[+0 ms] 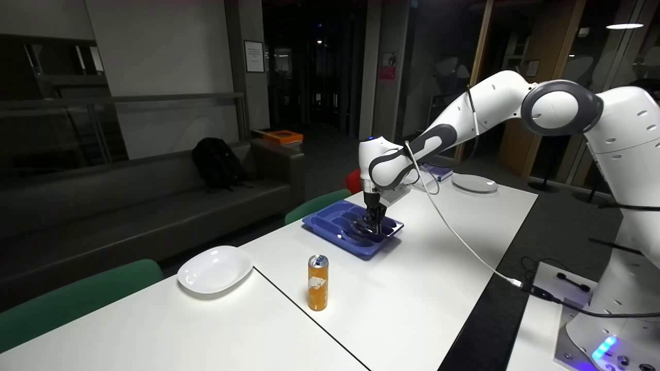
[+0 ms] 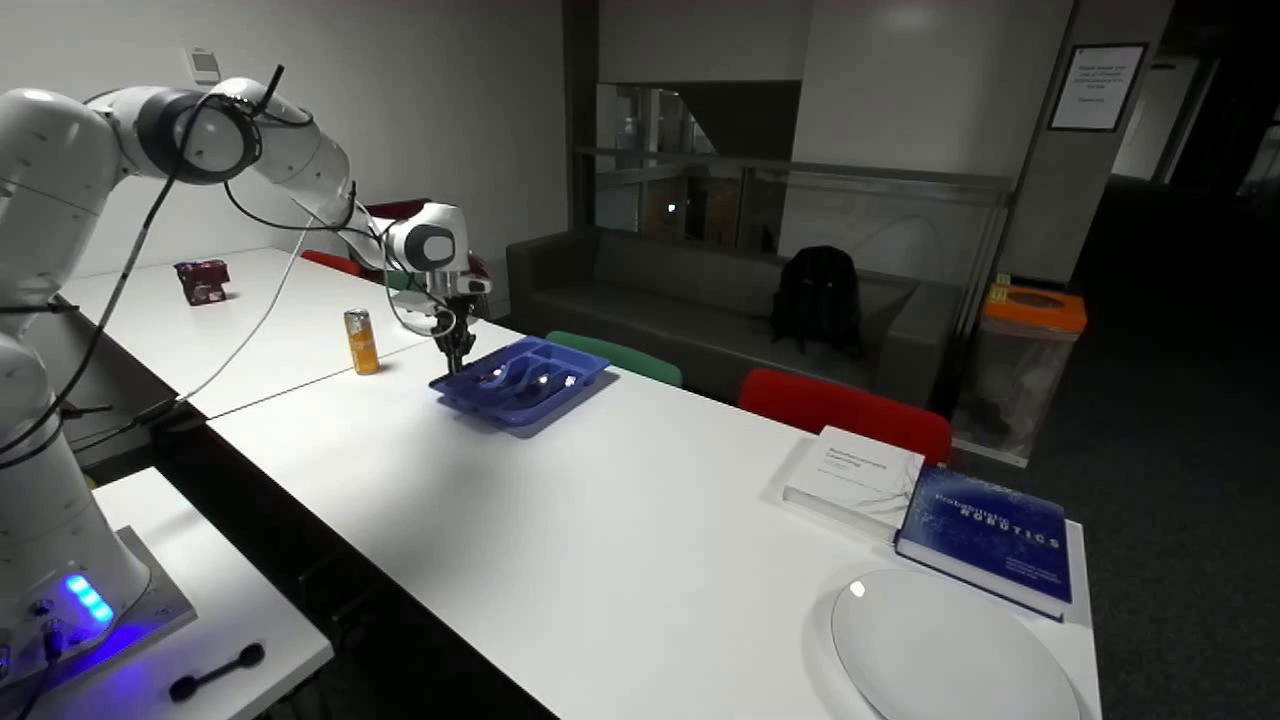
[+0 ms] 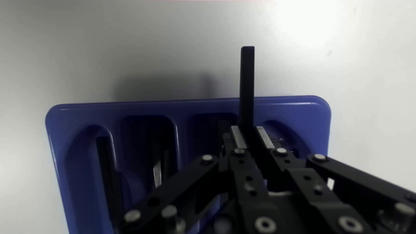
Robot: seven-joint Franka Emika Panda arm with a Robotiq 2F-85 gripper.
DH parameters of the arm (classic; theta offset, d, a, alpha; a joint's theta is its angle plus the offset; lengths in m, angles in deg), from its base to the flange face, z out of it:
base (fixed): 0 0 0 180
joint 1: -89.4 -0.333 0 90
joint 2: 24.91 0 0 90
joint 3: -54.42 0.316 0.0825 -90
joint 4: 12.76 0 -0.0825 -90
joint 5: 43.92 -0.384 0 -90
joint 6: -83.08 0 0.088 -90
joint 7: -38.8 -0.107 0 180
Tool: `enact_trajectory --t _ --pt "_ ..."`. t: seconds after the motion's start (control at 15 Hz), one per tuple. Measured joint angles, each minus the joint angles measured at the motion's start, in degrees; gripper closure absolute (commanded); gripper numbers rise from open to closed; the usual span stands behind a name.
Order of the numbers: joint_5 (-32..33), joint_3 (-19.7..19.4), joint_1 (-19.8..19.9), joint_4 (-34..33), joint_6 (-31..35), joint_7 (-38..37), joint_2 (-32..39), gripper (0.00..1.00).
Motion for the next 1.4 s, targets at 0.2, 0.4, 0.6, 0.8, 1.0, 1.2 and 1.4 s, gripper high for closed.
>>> enact_trajectory --t 0.2,0.4,0.6,0.8,1.0,1.2,1.4 --pt "0.0 0.0 -0.1 -4.2 -0.1 0.0 4.3 0.97" --pt "0.0 -0.1 -0.4 -7.5 -0.2 -0.1 6.6 0.97" --pt "0.0 -0.5 -1.0 -9.2 -0.4 -0.1 6.9 0.97" --pt "0.3 -1.0 -1.6 -10.7 -2.6 -0.2 6.9 0.97" --pt "1.8 -2.4 -2.3 -12.3 -8.1 -0.6 7.0 0.97" --pt "3.2 -3.3 -2.7 -14.3 -13.4 -0.8 7.5 0.97" --pt "3.6 -3.5 -2.8 -16.0 -16.6 -0.8 8.0 0.97"
